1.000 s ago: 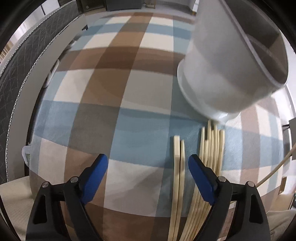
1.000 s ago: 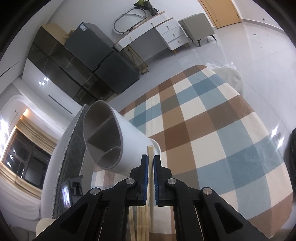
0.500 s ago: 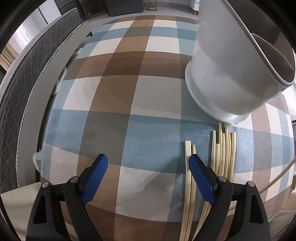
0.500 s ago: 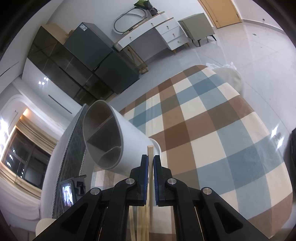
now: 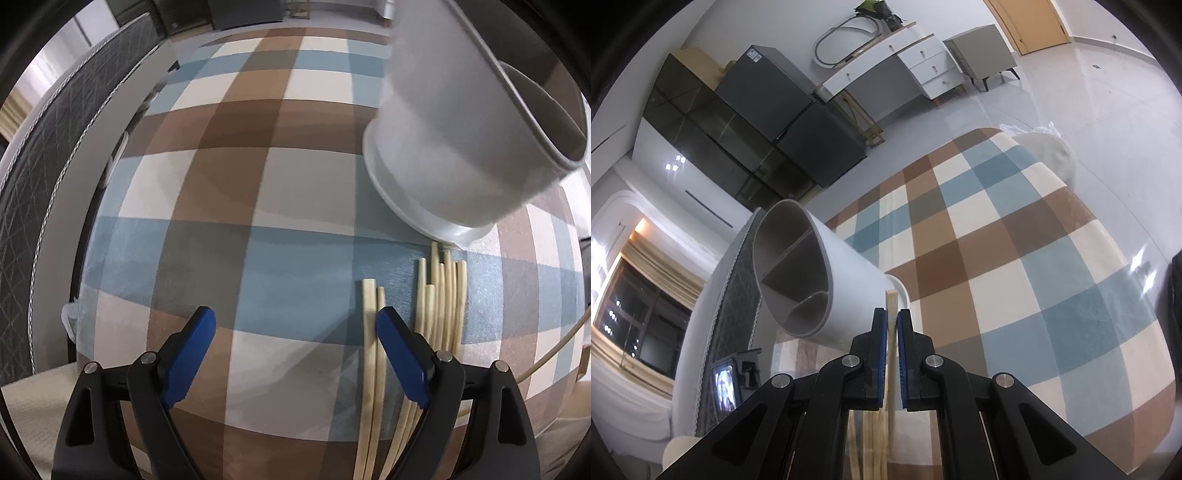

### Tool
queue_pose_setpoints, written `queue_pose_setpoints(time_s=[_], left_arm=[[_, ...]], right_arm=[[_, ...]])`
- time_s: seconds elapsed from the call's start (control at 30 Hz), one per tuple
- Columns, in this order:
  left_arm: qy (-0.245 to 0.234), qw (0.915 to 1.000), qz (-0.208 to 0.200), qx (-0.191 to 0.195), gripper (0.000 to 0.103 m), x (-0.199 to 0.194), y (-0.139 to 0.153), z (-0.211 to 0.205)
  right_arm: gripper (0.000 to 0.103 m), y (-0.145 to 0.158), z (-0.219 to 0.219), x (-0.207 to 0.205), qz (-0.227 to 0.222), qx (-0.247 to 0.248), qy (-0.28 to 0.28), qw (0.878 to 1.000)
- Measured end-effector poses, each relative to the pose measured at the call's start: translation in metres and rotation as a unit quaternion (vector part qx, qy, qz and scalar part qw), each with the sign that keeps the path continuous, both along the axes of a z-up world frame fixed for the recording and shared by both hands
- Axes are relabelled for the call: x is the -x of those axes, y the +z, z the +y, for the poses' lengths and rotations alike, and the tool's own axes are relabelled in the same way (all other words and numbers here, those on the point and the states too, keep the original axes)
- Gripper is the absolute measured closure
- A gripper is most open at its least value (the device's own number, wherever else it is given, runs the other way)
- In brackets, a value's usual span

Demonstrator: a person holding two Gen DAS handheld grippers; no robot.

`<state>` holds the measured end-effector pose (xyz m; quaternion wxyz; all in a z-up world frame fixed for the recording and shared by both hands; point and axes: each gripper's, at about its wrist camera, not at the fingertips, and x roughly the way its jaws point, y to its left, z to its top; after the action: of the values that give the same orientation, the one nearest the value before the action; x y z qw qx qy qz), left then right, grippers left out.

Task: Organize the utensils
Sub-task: 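Hold the chopstick in the right gripper while the left gripper grasps another chopstick, then lift both held chopsticks up and carry them over the utensil holder opening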

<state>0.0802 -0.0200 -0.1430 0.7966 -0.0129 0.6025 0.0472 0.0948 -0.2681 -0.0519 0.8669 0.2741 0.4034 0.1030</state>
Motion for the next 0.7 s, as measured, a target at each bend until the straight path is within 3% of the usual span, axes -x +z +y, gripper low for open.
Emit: queue_pose_setpoints(time_s=[0.17, 0.27, 0.33, 0.5, 0.7], left_arm=[[0.018, 0.9997, 0.012, 0.014, 0.018, -0.003, -0.008, 0.012], [0.007, 1.0, 0.004, -0.001, 0.021, -0.004, -0.007, 0.008], [-0.006, 1.0, -0.002, 0.006, 0.035, -0.005, -0.005, 0.003], [-0.039, 0.9986, -0.008, 0.033, 0.096, -0.007, 0.002, -0.011], [-0.038, 0.9982, -0.02, 0.042, 0.101, -0.012, 0.003, -0.009]], right_arm=[[0.098, 0.0, 0.0, 0.0, 0.0, -0.002, 0.0, 1.0], [0.098, 0.0, 0.0, 0.001, 0.001, -0.001, 0.0, 1.0], [0.098, 0.0, 0.0, 0.0, 0.001, -0.002, 0.001, 1.0], [0.098, 0.001, 0.001, 0.0, -0.002, 0.003, 0.004, 1.0], [0.098, 0.006, 0.009, 0.003, -0.016, 0.023, 0.012, 1.0]])
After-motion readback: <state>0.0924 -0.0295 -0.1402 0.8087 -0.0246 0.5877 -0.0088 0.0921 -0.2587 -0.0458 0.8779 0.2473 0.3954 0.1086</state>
